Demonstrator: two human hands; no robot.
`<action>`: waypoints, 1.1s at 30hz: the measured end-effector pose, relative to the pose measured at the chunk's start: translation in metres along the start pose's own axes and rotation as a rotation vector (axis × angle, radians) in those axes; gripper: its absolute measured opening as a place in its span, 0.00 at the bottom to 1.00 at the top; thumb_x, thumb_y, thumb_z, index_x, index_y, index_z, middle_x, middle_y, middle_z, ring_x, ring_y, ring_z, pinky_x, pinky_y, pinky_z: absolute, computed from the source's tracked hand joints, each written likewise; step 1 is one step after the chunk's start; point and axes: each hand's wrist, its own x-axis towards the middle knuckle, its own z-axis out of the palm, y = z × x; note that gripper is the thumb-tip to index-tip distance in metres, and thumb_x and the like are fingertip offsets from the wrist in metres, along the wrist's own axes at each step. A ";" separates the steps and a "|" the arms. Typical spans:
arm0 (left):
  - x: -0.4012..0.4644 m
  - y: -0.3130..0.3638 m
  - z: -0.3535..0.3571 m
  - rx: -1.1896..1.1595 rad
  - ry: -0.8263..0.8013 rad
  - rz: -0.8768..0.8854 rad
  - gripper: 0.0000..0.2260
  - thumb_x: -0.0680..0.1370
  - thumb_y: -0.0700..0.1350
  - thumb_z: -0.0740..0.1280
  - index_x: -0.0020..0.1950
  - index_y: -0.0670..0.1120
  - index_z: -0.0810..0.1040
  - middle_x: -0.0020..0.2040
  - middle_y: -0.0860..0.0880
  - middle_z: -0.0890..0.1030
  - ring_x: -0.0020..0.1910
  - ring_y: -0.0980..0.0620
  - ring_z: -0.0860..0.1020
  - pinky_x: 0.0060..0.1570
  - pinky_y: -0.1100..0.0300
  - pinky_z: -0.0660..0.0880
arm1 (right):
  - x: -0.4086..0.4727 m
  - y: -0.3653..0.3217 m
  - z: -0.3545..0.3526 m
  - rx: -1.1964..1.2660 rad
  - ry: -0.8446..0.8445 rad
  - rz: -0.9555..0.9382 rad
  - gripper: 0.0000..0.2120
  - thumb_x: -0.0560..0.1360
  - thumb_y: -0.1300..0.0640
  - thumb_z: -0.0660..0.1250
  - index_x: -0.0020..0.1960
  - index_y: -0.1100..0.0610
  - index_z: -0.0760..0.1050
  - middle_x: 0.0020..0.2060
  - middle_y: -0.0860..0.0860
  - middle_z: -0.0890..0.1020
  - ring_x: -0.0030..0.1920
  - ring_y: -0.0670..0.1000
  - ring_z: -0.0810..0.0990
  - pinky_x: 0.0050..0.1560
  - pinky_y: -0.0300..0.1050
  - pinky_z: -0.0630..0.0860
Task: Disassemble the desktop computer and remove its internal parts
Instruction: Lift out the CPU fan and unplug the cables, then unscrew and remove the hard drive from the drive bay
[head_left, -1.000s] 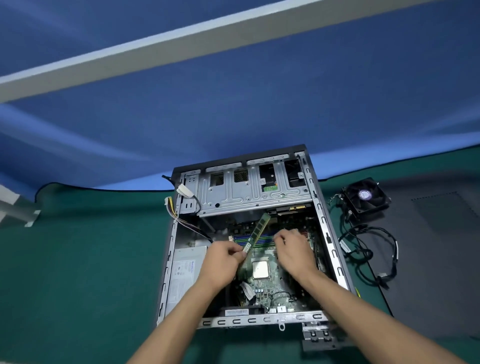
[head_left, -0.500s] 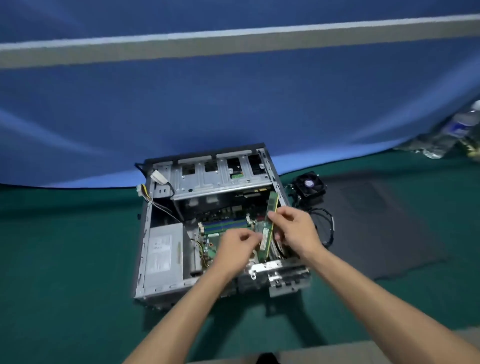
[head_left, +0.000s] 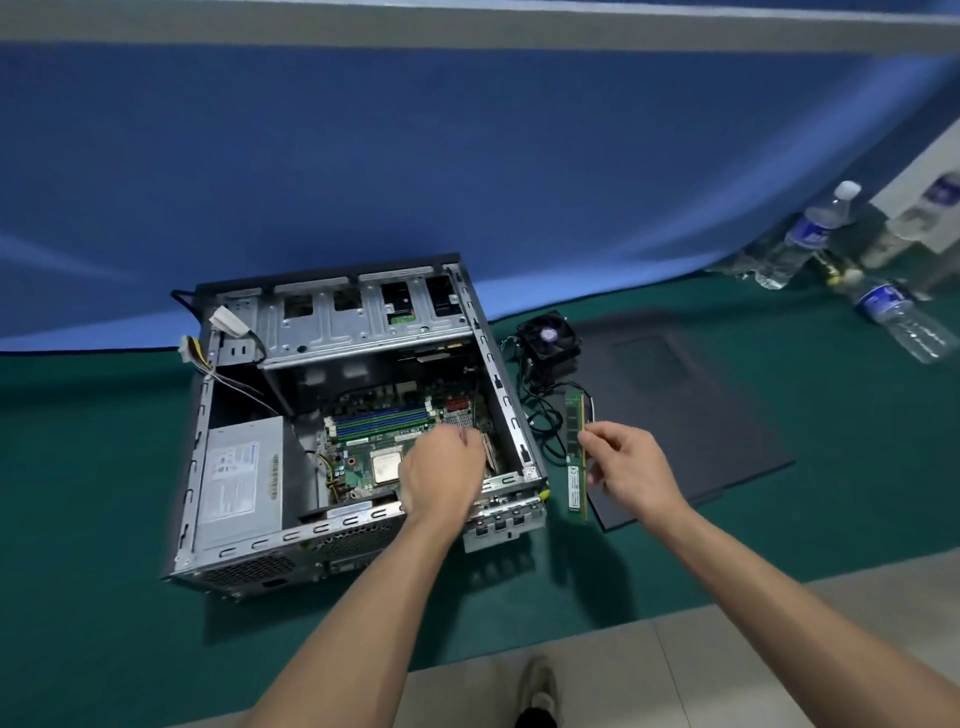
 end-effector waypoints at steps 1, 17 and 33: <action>0.000 0.001 0.002 0.043 0.023 -0.018 0.18 0.77 0.45 0.58 0.26 0.48 0.68 0.22 0.53 0.68 0.21 0.54 0.68 0.20 0.65 0.66 | 0.007 0.009 -0.001 -0.036 -0.028 0.018 0.12 0.79 0.57 0.63 0.38 0.51 0.77 0.27 0.50 0.74 0.24 0.44 0.74 0.30 0.38 0.70; 0.009 0.005 0.015 0.245 0.086 -0.186 0.13 0.72 0.45 0.60 0.27 0.46 0.70 0.23 0.51 0.73 0.22 0.51 0.70 0.26 0.62 0.72 | 0.079 0.092 0.032 -0.569 -0.328 0.139 0.11 0.78 0.63 0.59 0.44 0.66 0.79 0.38 0.57 0.83 0.35 0.55 0.79 0.40 0.50 0.78; 0.014 0.005 0.011 0.274 -0.049 -0.224 0.08 0.74 0.47 0.61 0.37 0.49 0.77 0.28 0.53 0.76 0.29 0.54 0.74 0.26 0.64 0.63 | 0.094 -0.003 0.046 -0.136 -0.294 -0.130 0.19 0.80 0.44 0.55 0.38 0.56 0.71 0.30 0.48 0.75 0.33 0.51 0.76 0.35 0.46 0.69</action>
